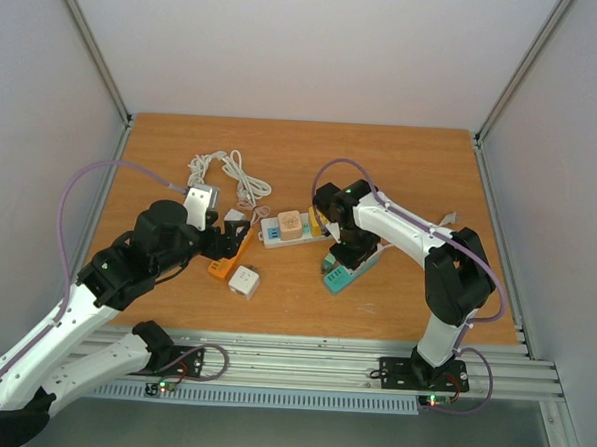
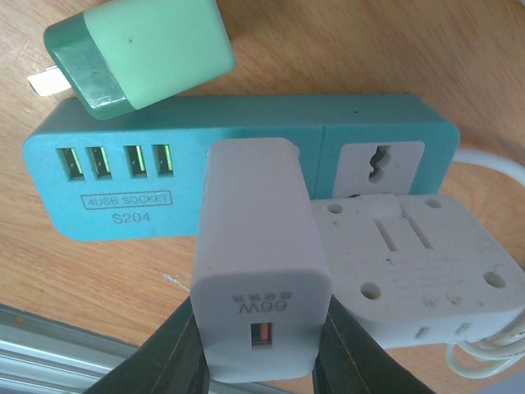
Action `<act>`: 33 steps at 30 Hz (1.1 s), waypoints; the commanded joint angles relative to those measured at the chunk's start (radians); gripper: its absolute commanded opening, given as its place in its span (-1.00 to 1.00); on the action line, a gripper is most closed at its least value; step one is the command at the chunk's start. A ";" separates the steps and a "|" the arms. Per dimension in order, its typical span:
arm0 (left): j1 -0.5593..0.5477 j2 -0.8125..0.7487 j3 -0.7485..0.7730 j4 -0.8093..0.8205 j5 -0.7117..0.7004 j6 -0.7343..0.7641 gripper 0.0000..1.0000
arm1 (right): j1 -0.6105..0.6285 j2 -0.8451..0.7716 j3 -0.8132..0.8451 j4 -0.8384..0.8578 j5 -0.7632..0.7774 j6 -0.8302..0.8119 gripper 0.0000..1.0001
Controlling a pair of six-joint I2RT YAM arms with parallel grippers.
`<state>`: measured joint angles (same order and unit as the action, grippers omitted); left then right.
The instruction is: Insert the plug
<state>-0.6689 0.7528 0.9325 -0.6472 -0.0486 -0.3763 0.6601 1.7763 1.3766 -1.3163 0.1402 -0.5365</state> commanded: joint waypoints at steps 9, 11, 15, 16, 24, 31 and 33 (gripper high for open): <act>0.000 0.005 -0.012 0.035 0.005 0.005 0.72 | -0.005 0.033 -0.046 0.050 -0.003 0.004 -0.75; 0.000 0.006 -0.012 0.036 0.007 0.005 0.72 | -0.006 0.039 -0.053 0.058 0.004 0.008 -0.72; 0.001 0.006 -0.013 0.034 0.004 0.005 0.72 | -0.005 0.049 -0.059 0.061 0.023 0.025 -0.53; 0.001 0.004 -0.012 0.034 0.003 0.005 0.71 | -0.005 0.047 -0.057 0.060 0.029 0.029 -0.47; 0.001 0.009 -0.012 0.037 0.006 0.005 0.72 | -0.006 -0.056 0.001 0.052 0.009 0.056 -0.02; 0.000 0.011 -0.012 0.038 0.004 0.005 0.72 | -0.004 -0.108 0.012 0.035 0.001 0.062 0.17; 0.000 0.012 -0.012 0.038 0.006 0.005 0.72 | -0.004 -0.112 0.011 0.035 -0.001 0.066 0.07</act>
<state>-0.6689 0.7605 0.9325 -0.6472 -0.0490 -0.3763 0.6601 1.6875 1.3670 -1.2716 0.1402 -0.4862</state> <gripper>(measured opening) 0.859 0.575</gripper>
